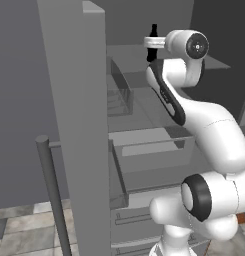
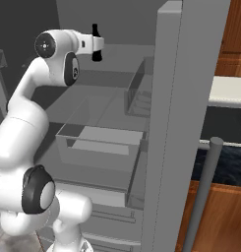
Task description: Open the fridge, grab two sodas, and place both sodas inside the bowl with ice on the dining counter.
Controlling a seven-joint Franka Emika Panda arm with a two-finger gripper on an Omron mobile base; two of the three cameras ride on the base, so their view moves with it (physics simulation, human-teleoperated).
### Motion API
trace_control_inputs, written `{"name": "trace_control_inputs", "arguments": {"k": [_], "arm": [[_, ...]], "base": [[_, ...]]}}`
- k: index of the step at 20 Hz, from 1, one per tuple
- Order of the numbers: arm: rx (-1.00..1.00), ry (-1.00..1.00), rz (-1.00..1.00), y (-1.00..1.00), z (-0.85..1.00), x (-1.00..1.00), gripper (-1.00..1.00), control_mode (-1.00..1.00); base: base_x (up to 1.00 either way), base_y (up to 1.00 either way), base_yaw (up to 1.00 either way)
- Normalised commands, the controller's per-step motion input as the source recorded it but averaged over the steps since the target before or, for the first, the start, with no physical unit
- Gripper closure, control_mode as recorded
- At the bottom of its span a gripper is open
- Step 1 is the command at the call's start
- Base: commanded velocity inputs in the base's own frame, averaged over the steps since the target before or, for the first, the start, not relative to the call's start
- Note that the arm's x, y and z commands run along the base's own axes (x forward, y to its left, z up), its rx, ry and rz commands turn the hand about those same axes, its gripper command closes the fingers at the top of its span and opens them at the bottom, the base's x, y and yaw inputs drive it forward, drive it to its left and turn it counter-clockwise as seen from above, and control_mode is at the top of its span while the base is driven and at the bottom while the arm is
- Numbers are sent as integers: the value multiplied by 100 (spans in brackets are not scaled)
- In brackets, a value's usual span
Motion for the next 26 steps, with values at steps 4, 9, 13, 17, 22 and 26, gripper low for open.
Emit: {"name": "trace_control_inputs", "arguments": {"k": [4,9,13,17,22,26], "arm": [[0,0,0,0,-3,20,-100,-100],[0,0,0,0,-3,23,-100,-100],[0,0,0,0,0,25,-100,-100],[0,0,0,0,-2,26,-100,-100],[0,0,0,0,-6,24,-100,-100],[0,0,0,0,-8,23,-100,-100]], "base": [[0,0,0],[0,0,0],[0,0,0],[0,0,0],[0,0,0],[0,0,0]]}}
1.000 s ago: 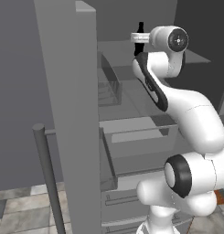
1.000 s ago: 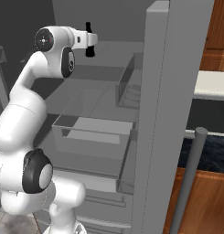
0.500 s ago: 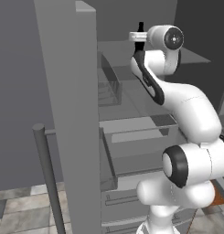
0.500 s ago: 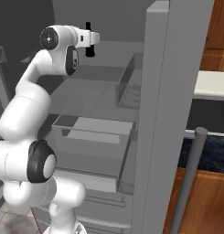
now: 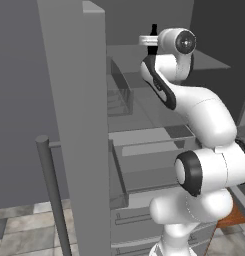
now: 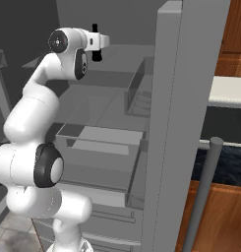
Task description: Open the fridge, grab two sodas, and place both sodas inside the bowl with ice on the dining counter.
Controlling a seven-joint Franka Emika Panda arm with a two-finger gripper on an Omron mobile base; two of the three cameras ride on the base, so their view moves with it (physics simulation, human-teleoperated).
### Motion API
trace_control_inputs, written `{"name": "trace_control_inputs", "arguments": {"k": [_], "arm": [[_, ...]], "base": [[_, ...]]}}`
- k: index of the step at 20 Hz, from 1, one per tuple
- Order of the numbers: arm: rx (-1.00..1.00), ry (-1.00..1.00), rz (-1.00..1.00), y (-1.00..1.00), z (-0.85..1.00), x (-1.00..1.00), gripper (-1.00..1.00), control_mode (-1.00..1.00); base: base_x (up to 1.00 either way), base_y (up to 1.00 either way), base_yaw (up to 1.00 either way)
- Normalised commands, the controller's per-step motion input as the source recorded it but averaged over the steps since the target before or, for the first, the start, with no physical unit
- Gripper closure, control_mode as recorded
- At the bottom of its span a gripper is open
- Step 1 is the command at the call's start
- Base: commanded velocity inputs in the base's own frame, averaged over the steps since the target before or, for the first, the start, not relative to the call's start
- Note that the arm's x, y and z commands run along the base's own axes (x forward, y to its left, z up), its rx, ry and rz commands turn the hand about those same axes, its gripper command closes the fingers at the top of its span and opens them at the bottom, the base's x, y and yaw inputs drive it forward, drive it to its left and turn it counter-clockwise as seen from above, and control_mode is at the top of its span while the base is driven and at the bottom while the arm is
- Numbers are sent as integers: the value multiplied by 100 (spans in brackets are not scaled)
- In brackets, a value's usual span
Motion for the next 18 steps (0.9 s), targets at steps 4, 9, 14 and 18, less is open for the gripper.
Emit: {"name": "trace_control_inputs", "arguments": {"k": [4,9,14,18], "arm": [[0,0,0,0,-12,23,-100,-100],[0,0,0,0,-10,21,-100,-100],[0,0,0,0,-8,22,-100,-100],[0,1,0,0,-7,18,-100,-100]], "base": [[0,0,0],[0,0,0],[0,0,0],[0,0,0]]}}
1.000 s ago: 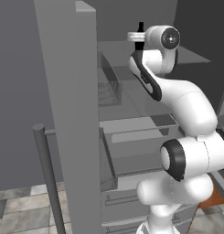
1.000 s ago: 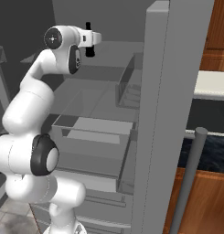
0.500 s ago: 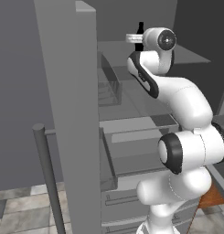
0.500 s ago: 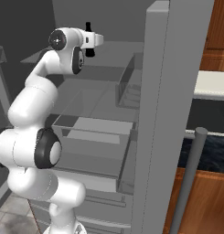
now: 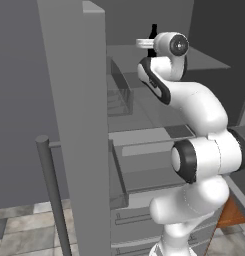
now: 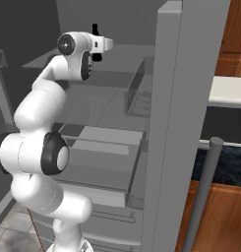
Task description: Open the fridge, grab two sodas, and place both sodas inside the bowl with ice on the dining counter.
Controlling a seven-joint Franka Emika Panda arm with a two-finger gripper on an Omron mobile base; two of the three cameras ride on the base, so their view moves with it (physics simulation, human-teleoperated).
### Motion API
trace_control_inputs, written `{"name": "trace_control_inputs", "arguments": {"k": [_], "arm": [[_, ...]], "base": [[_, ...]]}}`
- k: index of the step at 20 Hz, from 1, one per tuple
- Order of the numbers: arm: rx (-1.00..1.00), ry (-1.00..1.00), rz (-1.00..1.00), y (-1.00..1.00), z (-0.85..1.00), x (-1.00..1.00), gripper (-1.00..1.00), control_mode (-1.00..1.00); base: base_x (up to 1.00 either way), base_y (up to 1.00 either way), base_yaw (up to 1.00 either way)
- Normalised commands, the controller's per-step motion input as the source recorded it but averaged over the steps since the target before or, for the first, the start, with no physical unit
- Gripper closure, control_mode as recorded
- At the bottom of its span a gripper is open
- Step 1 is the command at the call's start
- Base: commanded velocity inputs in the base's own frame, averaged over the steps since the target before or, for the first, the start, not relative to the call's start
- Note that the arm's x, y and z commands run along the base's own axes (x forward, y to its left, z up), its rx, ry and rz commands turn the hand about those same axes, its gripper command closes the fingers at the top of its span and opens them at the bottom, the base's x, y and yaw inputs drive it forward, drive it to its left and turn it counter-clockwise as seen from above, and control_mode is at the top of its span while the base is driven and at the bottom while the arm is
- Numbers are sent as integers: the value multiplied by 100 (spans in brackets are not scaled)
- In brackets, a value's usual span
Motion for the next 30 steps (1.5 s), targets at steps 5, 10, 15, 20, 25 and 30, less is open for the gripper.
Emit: {"name": "trace_control_inputs", "arguments": {"k": [5,10,15,20,25,30], "arm": [[0,1,0,0,-8,16,-100,-100],[0,2,0,0,-9,13,-100,-100],[0,2,0,0,-10,11,100,-100],[-1,5,0,0,-8,10,100,-100],[-3,3,0,2,-5,1,100,-100],[0,1,0,0,-2,0,100,-100]], "base": [[0,0,0],[0,0,0],[0,0,0],[0,0,0],[0,0,0],[0,0,0]]}}
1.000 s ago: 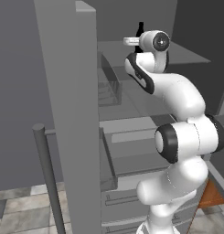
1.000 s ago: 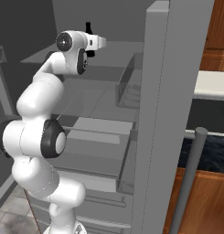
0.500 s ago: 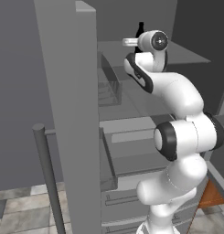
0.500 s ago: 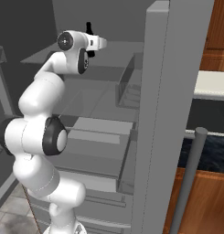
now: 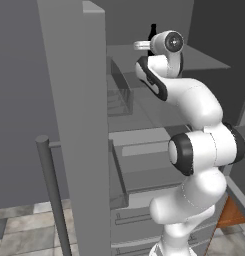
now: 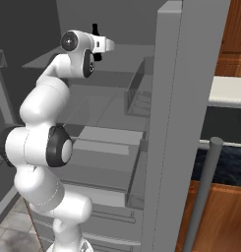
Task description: Open the fridge, grab two sodas, and place both sodas inside the bowl with ice on the dining counter.
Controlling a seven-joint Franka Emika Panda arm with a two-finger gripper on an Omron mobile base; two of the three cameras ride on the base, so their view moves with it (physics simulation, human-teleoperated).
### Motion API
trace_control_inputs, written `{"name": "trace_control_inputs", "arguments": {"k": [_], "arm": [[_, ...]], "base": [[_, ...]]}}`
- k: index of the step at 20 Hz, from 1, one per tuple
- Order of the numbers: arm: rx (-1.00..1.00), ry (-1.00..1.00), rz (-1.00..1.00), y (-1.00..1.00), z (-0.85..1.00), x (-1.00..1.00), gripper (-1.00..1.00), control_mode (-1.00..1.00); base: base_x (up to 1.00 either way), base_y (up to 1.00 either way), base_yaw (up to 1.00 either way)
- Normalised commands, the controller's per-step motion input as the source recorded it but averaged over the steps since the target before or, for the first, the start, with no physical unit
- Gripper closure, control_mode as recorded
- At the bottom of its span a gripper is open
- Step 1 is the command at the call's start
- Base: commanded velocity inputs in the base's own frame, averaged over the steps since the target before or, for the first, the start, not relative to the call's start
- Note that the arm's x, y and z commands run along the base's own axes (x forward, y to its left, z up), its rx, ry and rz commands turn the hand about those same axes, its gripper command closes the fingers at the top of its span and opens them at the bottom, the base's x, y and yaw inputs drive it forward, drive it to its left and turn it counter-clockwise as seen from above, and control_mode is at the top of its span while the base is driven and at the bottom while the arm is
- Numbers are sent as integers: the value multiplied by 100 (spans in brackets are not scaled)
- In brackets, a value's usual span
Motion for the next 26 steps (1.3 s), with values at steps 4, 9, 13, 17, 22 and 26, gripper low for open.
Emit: {"name": "trace_control_inputs", "arguments": {"k": [4,9,13,17,22,26], "arm": [[0,0,0,0,0,0,100,-100],[0,0,0,-2,0,0,100,-100],[2,0,0,-15,0,-10,100,-100],[0,0,0,-13,0,-25,100,-100],[0,0,0,-7,4,-38,100,-100],[0,0,0,0,4,-52,100,-100]], "base": [[0,0,0],[0,0,0],[0,0,0],[0,0,0],[0,0,0],[0,0,0]]}}
